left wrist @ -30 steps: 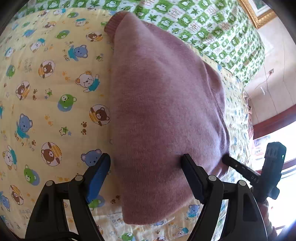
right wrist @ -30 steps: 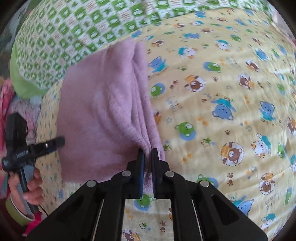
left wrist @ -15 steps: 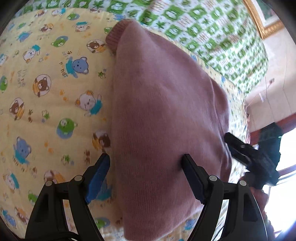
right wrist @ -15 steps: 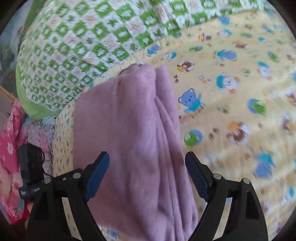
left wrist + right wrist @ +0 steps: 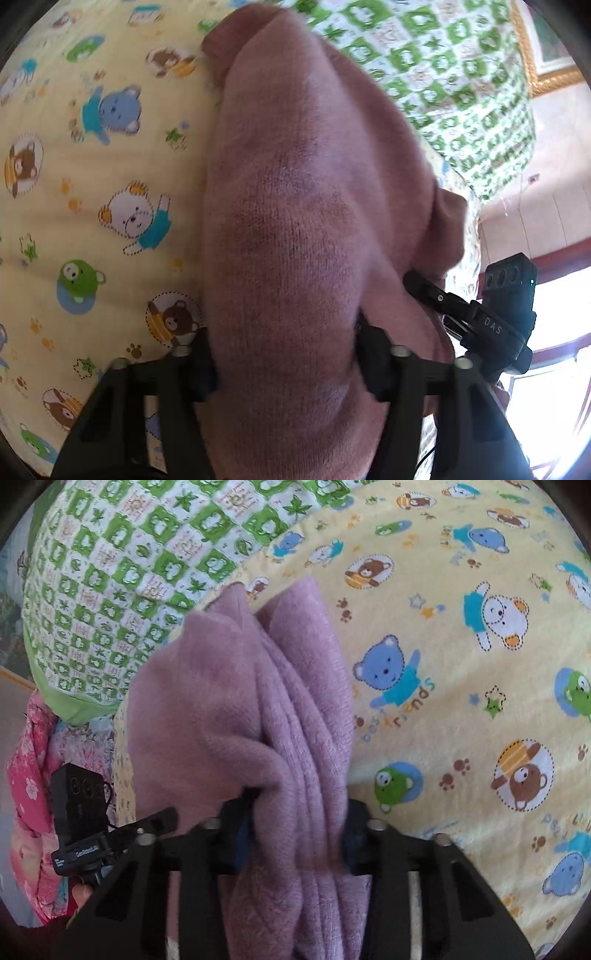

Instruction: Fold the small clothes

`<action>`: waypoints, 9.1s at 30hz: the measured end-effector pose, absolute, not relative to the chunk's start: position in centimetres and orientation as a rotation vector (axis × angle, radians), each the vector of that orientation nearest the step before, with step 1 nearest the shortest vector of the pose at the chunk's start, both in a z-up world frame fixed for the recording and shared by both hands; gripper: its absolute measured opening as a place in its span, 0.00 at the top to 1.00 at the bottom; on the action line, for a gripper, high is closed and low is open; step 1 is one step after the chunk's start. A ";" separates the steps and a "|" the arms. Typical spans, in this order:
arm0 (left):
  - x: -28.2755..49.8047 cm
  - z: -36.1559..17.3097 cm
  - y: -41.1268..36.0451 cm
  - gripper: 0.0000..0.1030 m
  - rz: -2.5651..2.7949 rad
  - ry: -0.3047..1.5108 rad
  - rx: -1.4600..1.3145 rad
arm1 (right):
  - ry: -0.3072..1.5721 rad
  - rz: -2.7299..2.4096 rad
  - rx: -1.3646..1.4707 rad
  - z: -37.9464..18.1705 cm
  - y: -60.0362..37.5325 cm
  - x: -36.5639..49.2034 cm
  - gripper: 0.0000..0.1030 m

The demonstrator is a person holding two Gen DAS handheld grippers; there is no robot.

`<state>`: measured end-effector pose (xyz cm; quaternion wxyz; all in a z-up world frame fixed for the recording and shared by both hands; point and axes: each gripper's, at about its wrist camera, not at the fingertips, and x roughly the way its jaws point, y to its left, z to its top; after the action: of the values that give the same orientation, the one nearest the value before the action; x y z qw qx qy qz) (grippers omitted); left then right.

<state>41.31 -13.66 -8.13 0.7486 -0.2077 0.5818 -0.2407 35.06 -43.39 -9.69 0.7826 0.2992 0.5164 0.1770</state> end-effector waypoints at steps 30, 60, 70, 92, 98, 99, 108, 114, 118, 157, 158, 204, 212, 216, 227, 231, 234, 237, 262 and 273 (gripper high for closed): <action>29.6 -3.9 6.3 0.58 -0.368 1.147 -0.530 | 1.184 0.724 0.688 -8.6 -25.4 32.2 0.75; 24.1 -0.8 7.2 0.29 -0.212 1.113 -0.354 | 1.030 0.663 0.438 -3.2 -27.7 26.2 0.56; 19.6 -2.3 4.6 0.30 -0.255 1.163 -0.265 | 1.117 0.559 0.221 -6.0 -25.1 22.2 0.56; 20.5 -6.6 3.4 0.29 -0.243 1.257 -0.284 | 1.015 0.532 0.297 -3.2 -27.6 23.8 0.63; 20.7 -6.8 3.4 0.29 -0.233 1.269 -0.299 | 1.024 0.679 0.386 -3.2 -23.0 29.4 0.63; 20.7 -6.9 3.4 0.29 -0.232 1.271 -0.298 | 1.065 0.605 0.327 -4.5 -22.3 30.9 0.63; 21.2 -6.7 2.4 0.28 -0.248 1.276 -0.303 | 1.117 0.504 0.344 -7.5 -23.6 34.4 0.92; 20.1 -5.5 2.5 0.28 -0.255 1.257 -0.274 | 1.058 0.520 0.313 -4.3 -24.8 29.2 0.89; 18.4 -4.8 3.1 0.28 -0.246 1.240 -0.244 | 1.024 0.600 0.279 -3.4 -24.6 24.3 0.86; 5.8 1.6 3.8 0.17 -0.052 0.871 0.017 | 0.856 0.563 0.014 -2.3 -24.0 8.7 0.11; 5.9 1.3 3.7 0.17 -0.051 0.874 0.018 | 0.858 0.560 0.013 -2.7 -24.1 8.7 0.11; 10.2 -2.1 0.9 0.17 0.053 0.905 0.073 | 0.835 0.550 -0.022 -6.8 -22.1 11.8 0.11; 10.3 -2.1 0.9 0.17 0.056 0.912 0.063 | 0.835 0.549 -0.019 -6.8 -22.2 12.0 0.11; 10.2 -2.2 0.8 0.17 0.058 0.919 0.056 | 0.838 0.550 -0.018 -6.7 -22.2 12.2 0.11; 10.2 -2.0 0.6 0.17 0.052 0.915 0.058 | 0.823 0.547 -0.011 -6.4 -22.0 11.8 0.11; 10.1 -2.0 0.6 0.17 0.053 0.915 0.058 | 0.823 0.548 -0.009 -6.4 -22.0 11.8 0.11; 10.1 -2.1 0.5 0.17 0.052 0.918 0.059 | 0.822 0.548 -0.012 -6.4 -22.0 11.9 0.11; 10.0 -2.1 0.5 0.17 0.052 0.920 0.061 | 0.823 0.548 -0.010 -6.4 -22.0 11.9 0.11; 10.3 -2.3 0.9 0.17 0.047 0.953 0.050 | 0.825 0.553 -0.010 -6.1 -22.0 12.0 0.11; 10.4 -2.1 0.8 0.16 0.048 0.949 0.052 | 0.811 0.555 -0.005 -5.6 -21.9 12.1 0.11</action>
<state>10.37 0.80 -2.10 0.8889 0.0250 0.4568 0.0230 12.07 -21.93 -5.63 0.8816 -0.0024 0.3895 0.2667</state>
